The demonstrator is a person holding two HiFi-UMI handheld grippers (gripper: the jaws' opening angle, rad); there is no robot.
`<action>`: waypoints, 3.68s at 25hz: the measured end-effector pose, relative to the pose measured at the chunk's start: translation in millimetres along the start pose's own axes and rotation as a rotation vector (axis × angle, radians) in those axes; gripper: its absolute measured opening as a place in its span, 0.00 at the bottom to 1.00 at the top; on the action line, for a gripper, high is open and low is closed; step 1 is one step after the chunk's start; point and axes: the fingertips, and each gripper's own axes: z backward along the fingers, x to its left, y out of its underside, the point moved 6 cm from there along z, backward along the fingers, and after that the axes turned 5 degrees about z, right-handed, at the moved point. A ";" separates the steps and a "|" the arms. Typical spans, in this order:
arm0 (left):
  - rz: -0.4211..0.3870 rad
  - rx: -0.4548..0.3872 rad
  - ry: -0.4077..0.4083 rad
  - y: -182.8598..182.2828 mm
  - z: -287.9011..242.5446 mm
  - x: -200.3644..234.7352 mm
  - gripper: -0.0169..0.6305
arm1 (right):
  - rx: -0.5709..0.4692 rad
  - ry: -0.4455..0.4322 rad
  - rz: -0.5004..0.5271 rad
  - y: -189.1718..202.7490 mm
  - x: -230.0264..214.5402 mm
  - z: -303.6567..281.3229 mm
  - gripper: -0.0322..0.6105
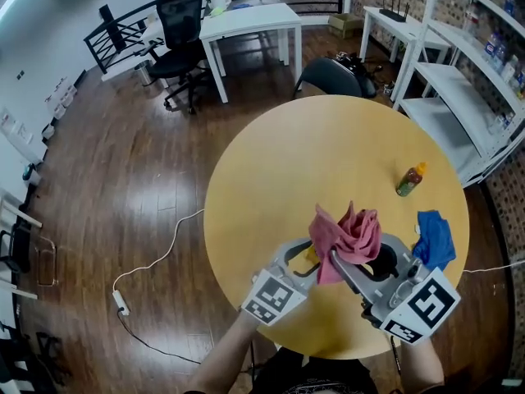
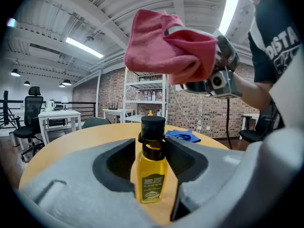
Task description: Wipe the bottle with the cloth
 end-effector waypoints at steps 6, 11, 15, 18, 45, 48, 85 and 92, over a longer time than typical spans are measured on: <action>-0.022 0.018 0.010 4.9 6.5 -6.9 0.35 | 0.041 -0.021 -0.046 24.6 27.5 4.6 0.21; 0.029 0.016 -0.052 25.3 32.5 -5.0 0.35 | 0.101 -0.055 -0.078 51.9 47.6 -9.5 0.21; 0.117 0.007 -0.170 47.6 56.9 5.6 0.35 | 0.186 -0.041 -0.089 87.9 49.3 -25.3 0.21; 0.164 0.006 -0.249 59.9 73.9 14.5 0.34 | 0.222 -0.037 -0.144 114.1 49.8 -34.5 0.21; 0.140 -0.086 -0.270 22.8 88.8 5.7 0.34 | 0.450 0.124 -0.920 279.7 38.9 -48.0 0.21; 0.131 -0.089 -0.246 19.2 84.4 4.0 0.34 | 0.457 0.121 -0.934 279.1 40.6 -47.5 0.21; 0.042 -0.001 -0.037 4.6 -3.6 -9.2 0.21 | 0.215 0.146 -0.414 114.7 -77.8 -13.2 0.20; 0.027 -0.006 -0.050 7.0 -7.2 -11.2 0.25 | 0.207 0.124 -0.445 117.1 -75.4 -14.4 0.20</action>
